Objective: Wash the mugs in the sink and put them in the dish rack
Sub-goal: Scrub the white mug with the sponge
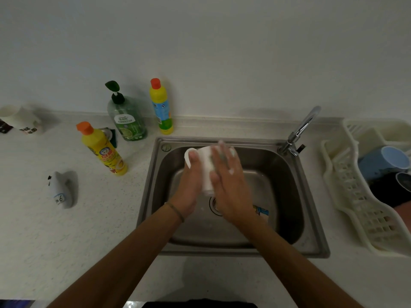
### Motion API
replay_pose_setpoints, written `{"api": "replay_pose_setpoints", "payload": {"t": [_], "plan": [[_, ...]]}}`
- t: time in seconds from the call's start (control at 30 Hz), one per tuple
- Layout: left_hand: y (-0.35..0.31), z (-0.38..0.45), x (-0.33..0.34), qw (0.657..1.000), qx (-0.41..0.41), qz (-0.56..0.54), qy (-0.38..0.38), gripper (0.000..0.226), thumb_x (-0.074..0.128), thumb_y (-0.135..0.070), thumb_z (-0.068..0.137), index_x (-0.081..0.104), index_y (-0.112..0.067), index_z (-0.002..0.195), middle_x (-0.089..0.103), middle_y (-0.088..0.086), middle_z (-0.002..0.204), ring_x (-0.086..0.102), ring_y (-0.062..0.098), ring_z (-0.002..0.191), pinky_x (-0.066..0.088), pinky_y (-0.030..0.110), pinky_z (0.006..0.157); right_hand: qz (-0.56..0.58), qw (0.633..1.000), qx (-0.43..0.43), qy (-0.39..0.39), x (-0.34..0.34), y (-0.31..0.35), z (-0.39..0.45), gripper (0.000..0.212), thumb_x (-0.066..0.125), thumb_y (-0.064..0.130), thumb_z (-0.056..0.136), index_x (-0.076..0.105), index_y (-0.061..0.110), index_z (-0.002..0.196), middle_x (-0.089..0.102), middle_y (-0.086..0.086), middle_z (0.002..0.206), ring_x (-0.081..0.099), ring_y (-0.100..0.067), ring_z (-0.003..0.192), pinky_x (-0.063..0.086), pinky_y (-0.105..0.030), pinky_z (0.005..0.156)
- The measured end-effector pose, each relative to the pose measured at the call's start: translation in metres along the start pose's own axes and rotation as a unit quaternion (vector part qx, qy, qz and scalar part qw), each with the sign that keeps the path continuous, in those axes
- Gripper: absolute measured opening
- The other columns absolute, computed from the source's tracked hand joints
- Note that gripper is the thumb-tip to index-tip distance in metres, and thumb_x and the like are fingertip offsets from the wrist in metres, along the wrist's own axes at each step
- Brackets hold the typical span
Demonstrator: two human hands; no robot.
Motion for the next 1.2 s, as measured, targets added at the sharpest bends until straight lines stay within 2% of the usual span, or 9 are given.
{"api": "replay_pose_setpoints", "payload": {"t": [0.1, 0.2, 0.27, 0.47, 0.6, 0.73, 0.9, 1.0, 1.2], "plan": [[0.003, -0.001, 0.006, 1.000, -0.017, -0.015, 0.000, 0.063, 0.019, -0.060, 0.106, 0.063, -0.022, 0.130, 0.073, 0.009, 0.121, 0.071, 0.023, 0.111, 0.059, 0.041, 0.093, 0.057, 0.995, 0.080, -0.022, -0.013, -0.007, 0.012, 0.058, 0.023, 0.042, 0.105, 0.009, 0.032, 0.161, 0.002, 0.007, 0.170, -0.002, -0.013, 0.156, 0.014, -0.048, 0.127], [0.002, 0.003, 0.002, 1.000, -0.003, 0.018, 0.007, 0.067, 0.020, -0.061, 0.106, 0.065, -0.019, 0.131, 0.075, 0.007, 0.120, 0.070, 0.021, 0.115, 0.057, 0.039, 0.096, -0.116, 0.992, -0.051, 0.021, 0.005, 0.025, -0.009, 0.056, 0.021, 0.038, 0.107, 0.009, 0.035, 0.161, 0.001, 0.005, 0.170, -0.010, -0.022, 0.156, 0.012, -0.048, 0.126], [0.003, 0.004, 0.000, 1.000, -0.009, 0.012, 0.006, 0.065, 0.022, -0.062, 0.105, 0.063, -0.020, 0.133, 0.075, 0.005, 0.120, 0.070, 0.019, 0.114, 0.057, 0.036, 0.096, -0.105, 0.992, -0.057, 0.030, 0.005, 0.017, -0.007, 0.055, 0.020, 0.038, 0.107, 0.010, 0.035, 0.161, 0.000, 0.006, 0.170, -0.010, -0.020, 0.156, 0.014, -0.047, 0.125], [0.001, 0.002, 0.013, 0.992, -0.066, -0.107, 0.028, 0.061, 0.016, -0.067, 0.101, 0.063, -0.032, 0.118, 0.079, -0.006, 0.104, 0.075, 0.012, 0.100, 0.060, 0.038, 0.089, 0.138, 0.985, 0.101, -0.013, -0.026, -0.004, 0.014, 0.057, 0.039, 0.019, 0.108, 0.019, 0.033, 0.160, 0.012, 0.006, 0.167, 0.013, 0.027, 0.133, 0.018, 0.004, 0.100], [0.001, 0.004, 0.012, 0.970, -0.097, -0.219, 0.027, 0.070, 0.021, -0.070, 0.101, 0.063, -0.024, 0.132, 0.076, 0.004, 0.118, 0.074, 0.022, 0.106, 0.060, 0.042, 0.087, 0.236, 0.960, 0.146, -0.034, -0.033, -0.009, 0.017, 0.058, 0.042, 0.019, 0.107, 0.022, 0.038, 0.159, 0.028, 0.011, 0.159, 0.035, 0.007, 0.134, 0.030, -0.016, 0.108], [0.014, -0.001, 0.017, 0.954, -0.129, -0.267, 0.050, 0.063, 0.034, -0.061, 0.104, 0.060, -0.016, 0.139, 0.071, 0.013, 0.126, 0.071, 0.028, 0.106, 0.063, 0.045, 0.083, 0.213, 0.969, 0.123, -0.016, -0.029, -0.002, 0.017, 0.057, 0.043, 0.023, 0.108, 0.022, 0.036, 0.159, 0.026, 0.007, 0.163, 0.030, -0.009, 0.146, 0.030, -0.040, 0.121], [0.017, 0.009, 0.004, 0.970, -0.079, -0.231, 0.013, 0.051, 0.034, -0.049, 0.108, 0.065, -0.012, 0.126, 0.073, 0.014, 0.115, 0.070, 0.025, 0.104, 0.057, 0.042, 0.092, -0.019, 0.999, -0.018, 0.019, -0.007, 0.022, -0.009, 0.059, 0.026, 0.039, 0.106, 0.008, 0.033, 0.161, 0.000, 0.011, 0.169, -0.008, -0.014, 0.156, 0.011, -0.038, 0.125], [0.015, 0.010, -0.001, 0.988, -0.046, -0.144, 0.003, 0.044, 0.035, -0.042, 0.110, 0.065, -0.011, 0.120, 0.074, 0.016, 0.112, 0.069, 0.033, 0.111, 0.057, 0.046, 0.097, -0.107, 0.987, -0.091, 0.080, 0.013, 0.029, -0.024, 0.062, 0.028, 0.034, 0.105, 0.002, 0.032, 0.161, -0.007, 0.009, 0.169, -0.019, -0.021, 0.154, 0.014, -0.052, 0.125], [0.022, 0.001, 0.014, 0.990, -0.050, -0.125, 0.040, 0.051, 0.033, -0.051, 0.107, 0.065, -0.018, 0.129, 0.072, 0.013, 0.125, 0.068, 0.029, 0.119, 0.056, 0.040, 0.095, -0.082, 0.996, -0.001, 0.020, -0.006, 0.017, 0.008, 0.059, 0.013, 0.044, 0.104, 0.010, 0.030, 0.161, -0.003, 0.012, 0.169, -0.014, -0.018, 0.155, 0.023, -0.047, 0.124]]}}
Point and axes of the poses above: each hand's wrist, its own z-axis towards the middle knuckle, its own x-axis out of the palm, y = z × x, the point moved 7 cm from there along z, towards the middle knuckle
